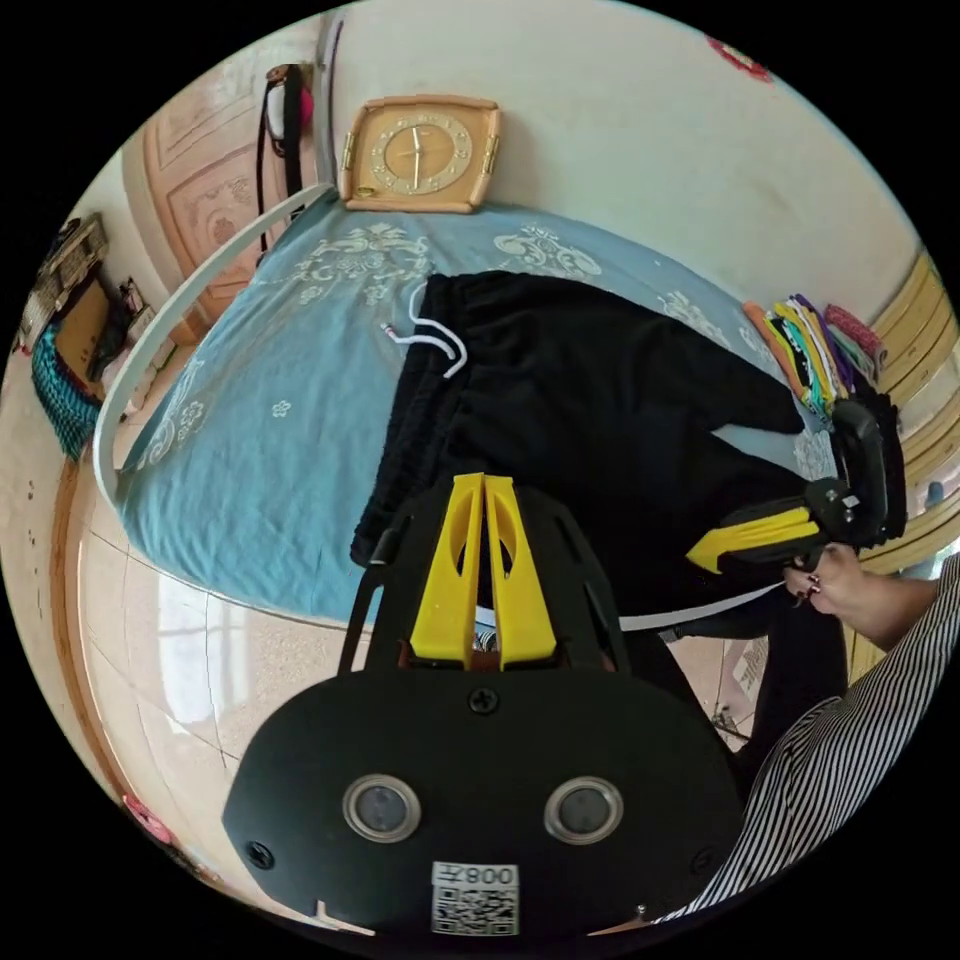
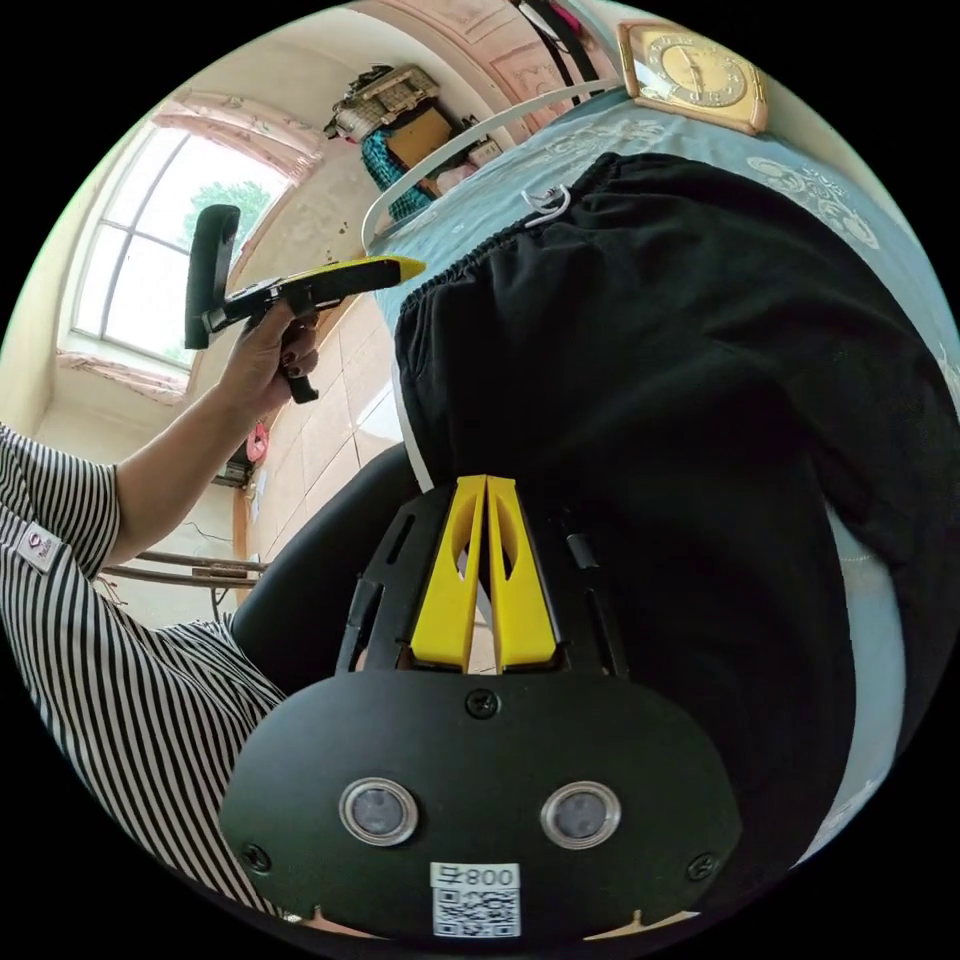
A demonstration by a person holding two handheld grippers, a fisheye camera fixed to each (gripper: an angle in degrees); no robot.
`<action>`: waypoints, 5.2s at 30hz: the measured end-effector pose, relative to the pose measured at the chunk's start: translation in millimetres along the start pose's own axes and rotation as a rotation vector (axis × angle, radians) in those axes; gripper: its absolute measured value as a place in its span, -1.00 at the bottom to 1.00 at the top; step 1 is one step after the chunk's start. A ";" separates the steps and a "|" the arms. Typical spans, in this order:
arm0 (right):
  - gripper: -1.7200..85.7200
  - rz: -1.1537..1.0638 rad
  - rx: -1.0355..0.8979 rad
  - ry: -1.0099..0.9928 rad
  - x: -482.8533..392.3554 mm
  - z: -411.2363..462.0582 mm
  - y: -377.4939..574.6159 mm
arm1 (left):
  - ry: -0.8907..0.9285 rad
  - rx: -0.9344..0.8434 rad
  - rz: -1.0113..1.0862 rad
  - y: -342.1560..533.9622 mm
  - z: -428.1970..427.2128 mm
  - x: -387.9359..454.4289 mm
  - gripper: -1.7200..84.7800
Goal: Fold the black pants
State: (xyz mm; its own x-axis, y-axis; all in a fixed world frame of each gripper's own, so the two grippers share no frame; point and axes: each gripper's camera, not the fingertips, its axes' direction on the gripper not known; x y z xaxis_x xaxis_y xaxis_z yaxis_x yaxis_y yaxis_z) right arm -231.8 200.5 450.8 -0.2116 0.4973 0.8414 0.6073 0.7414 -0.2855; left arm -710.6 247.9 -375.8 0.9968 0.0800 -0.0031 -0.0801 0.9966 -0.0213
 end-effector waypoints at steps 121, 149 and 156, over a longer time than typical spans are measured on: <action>-0.84 1.072 0.610 0.256 321.4 -451.0 460.9 | 0.368 -0.162 0.443 -447.1 324.8 352.4 -0.94; -0.81 0.058 0.020 0.402 160.1 -334.2 -181.7 | -0.003 -0.180 0.371 -613.7 239.3 21.7 -0.76; -0.77 -0.011 -0.105 0.465 131.7 -293.9 -266.5 | 0.060 -0.209 0.442 -625.5 225.6 6.6 -0.79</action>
State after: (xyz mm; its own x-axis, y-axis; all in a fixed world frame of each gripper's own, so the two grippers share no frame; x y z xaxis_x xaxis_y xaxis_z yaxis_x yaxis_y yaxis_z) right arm -196.5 -64.0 772.6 0.1323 0.2170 0.9672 0.6860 0.6843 -0.2474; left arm -653.7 -370.1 -136.9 0.8657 0.4871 -0.1150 -0.5005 0.8410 -0.2055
